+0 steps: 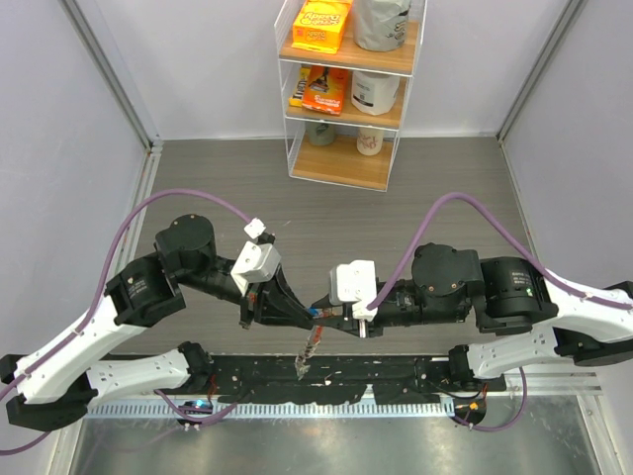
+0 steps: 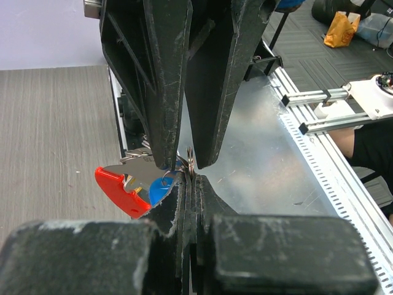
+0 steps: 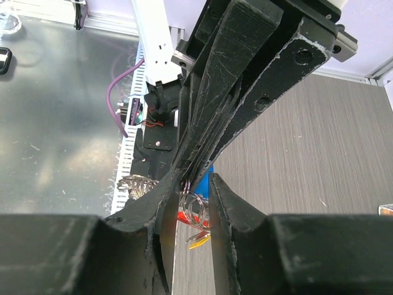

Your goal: Put the keys on the keyring

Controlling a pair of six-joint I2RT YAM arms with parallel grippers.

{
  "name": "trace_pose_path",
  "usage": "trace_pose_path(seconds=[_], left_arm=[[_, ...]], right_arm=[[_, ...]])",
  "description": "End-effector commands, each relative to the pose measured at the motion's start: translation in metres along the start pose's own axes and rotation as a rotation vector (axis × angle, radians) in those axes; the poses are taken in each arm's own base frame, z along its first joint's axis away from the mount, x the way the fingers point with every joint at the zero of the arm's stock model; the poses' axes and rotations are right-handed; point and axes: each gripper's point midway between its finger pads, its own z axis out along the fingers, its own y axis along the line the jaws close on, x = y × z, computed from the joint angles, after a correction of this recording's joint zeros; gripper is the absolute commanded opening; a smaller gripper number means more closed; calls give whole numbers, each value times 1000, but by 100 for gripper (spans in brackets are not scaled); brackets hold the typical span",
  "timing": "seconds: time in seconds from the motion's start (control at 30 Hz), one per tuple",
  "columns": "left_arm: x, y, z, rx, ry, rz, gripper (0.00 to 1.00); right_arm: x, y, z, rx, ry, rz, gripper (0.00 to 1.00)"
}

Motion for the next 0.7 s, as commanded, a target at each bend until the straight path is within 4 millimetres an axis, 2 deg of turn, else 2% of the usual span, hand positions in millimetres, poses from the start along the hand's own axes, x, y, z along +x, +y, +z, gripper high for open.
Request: trace_pose_path(seconds=[0.0, 0.03, 0.17, 0.67], left_arm=[[-12, -4, -3, 1, -34, 57, 0], [-12, -4, -3, -2, -35, 58, 0], [-13, -2, -4, -14, -39, 61, 0], [-19, -4, -9, -37, -64, 84, 0]], right_arm=[[-18, -2, -2, -4, -58, 6, 31], [-17, 4, -1, -40, -56, 6, 31], [-14, 7, 0, -52, -43, 8, 30], [1, 4, -2, -30, -3, 23, 22]])
